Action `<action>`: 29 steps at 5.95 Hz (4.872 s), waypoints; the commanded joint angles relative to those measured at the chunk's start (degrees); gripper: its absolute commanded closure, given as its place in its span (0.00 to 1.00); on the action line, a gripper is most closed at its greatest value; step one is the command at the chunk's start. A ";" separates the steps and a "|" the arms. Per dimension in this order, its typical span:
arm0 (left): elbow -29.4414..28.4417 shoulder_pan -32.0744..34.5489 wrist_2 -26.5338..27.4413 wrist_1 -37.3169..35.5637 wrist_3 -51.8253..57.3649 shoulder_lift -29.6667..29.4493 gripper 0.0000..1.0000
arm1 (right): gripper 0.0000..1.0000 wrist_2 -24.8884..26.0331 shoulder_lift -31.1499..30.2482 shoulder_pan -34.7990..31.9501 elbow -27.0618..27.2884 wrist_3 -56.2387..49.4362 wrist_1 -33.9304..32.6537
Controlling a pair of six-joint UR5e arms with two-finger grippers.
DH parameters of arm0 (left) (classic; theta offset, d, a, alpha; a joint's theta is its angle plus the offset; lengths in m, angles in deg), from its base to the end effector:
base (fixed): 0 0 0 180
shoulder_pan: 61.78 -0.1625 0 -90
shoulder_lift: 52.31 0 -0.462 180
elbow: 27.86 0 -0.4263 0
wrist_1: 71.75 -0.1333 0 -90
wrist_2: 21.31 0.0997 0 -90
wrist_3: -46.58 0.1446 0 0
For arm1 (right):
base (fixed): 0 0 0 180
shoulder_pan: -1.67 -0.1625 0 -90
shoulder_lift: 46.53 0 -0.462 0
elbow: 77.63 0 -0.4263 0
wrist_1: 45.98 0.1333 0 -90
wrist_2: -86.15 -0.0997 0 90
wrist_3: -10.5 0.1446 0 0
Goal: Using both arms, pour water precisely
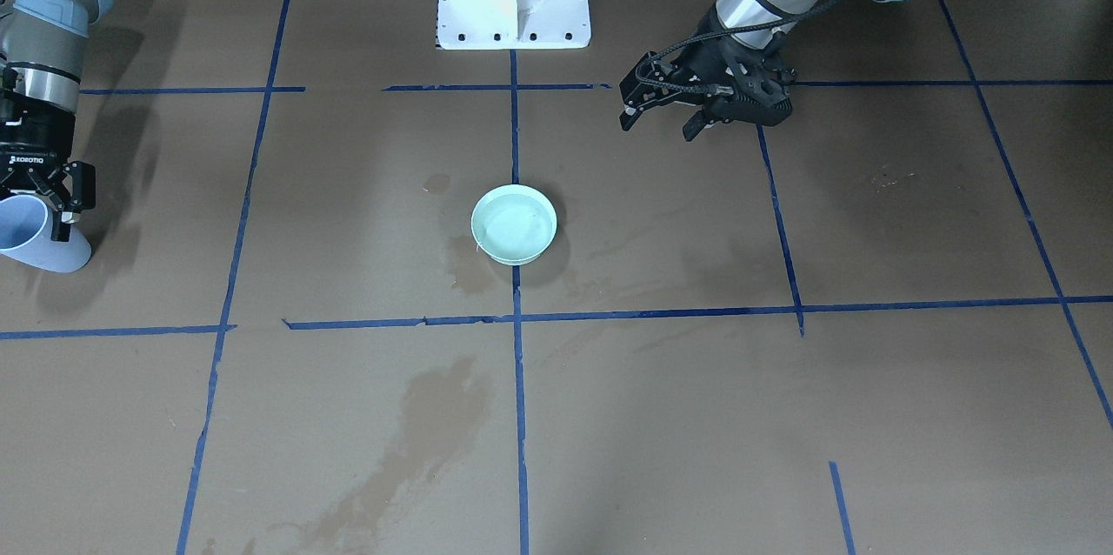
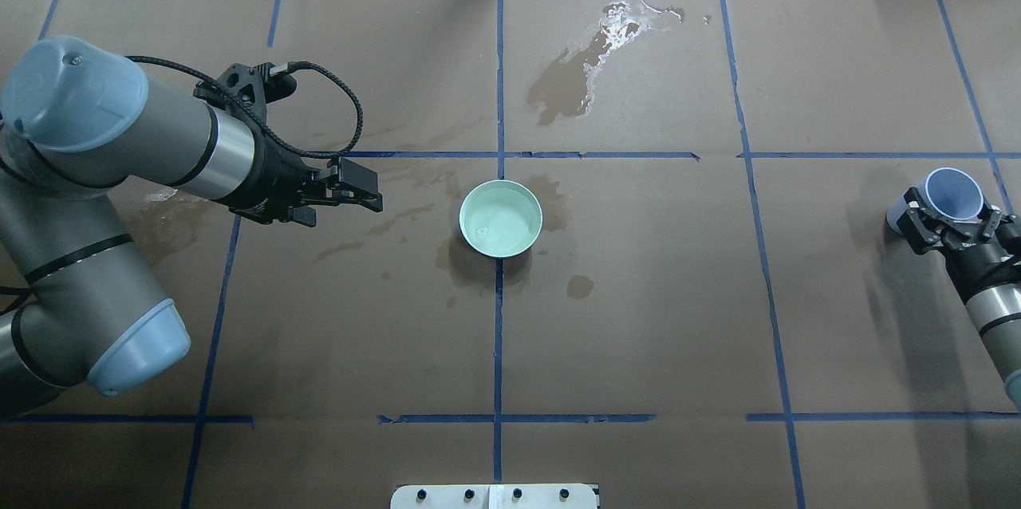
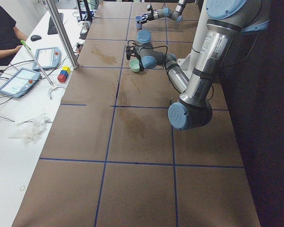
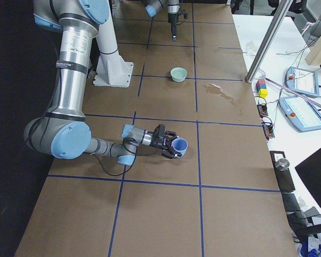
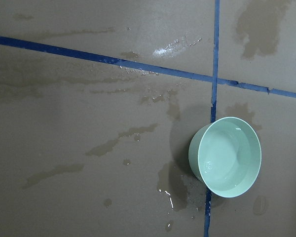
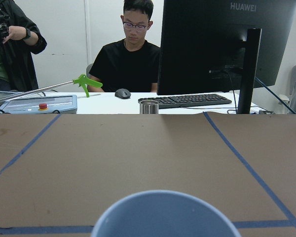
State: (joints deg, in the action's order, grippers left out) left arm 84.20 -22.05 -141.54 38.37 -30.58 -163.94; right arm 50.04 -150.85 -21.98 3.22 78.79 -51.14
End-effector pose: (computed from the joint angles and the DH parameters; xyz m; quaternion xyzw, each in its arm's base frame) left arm 0.4494 -0.4522 0.2632 0.0275 0.5555 -0.0565 0.8291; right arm -0.2655 -0.3893 0.7332 0.5350 -0.2695 0.2442 0.7626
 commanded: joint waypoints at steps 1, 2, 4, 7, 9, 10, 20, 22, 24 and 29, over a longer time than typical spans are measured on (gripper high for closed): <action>0.00 0.00 0.00 0.00 0.00 0.00 0.00 | 0.00 0.07 -2.20 -0.08 3.76 -0.17 -0.02; 0.00 0.00 0.00 0.00 0.00 0.00 0.00 | 0.00 0.16 -3.34 -0.17 4.65 -0.18 -0.02; 0.00 0.00 0.00 0.00 0.00 0.00 0.00 | 0.00 0.08 -5.18 -0.35 8.95 -1.48 -0.20; -1.14 -0.79 0.09 -0.09 -0.18 -0.26 0.00 | 0.00 -5.24 -6.16 -4.70 11.60 -5.77 -0.46; -5.60 -4.46 3.83 -0.09 -1.92 -3.93 0.00 | 0.00 -13.87 -5.29 -10.96 13.01 -9.93 -0.55; -9.19 -7.79 8.57 -0.17 -4.02 -7.60 0.00 | 0.00 -17.64 -3.46 -14.55 13.19 -10.19 -0.64; -28.47 -10.11 12.30 -3.78 -3.96 -21.17 0.50 | 0.00 -106.77 2.28 -68.55 21.18 -67.56 -60.41; -29.00 -10.11 12.30 -3.78 -3.96 -21.70 0.59 | 0.00 -106.45 2.97 -68.02 21.71 -88.41 -75.61; -29.44 -10.46 12.30 -3.69 -3.78 -21.62 0.68 | 0.00 -102.34 2.89 -65.66 28.00 -90.00 -87.14; -28.57 -10.20 12.22 -3.95 -3.96 -21.62 1.00 | 0.00 -101.44 -1.86 -71.71 29.80 -97.03 -89.14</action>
State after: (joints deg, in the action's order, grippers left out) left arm 55.15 -32.44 -129.27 34.68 -34.49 -185.60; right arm -51.46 -152.44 -93.38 33.03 -18.04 -140.43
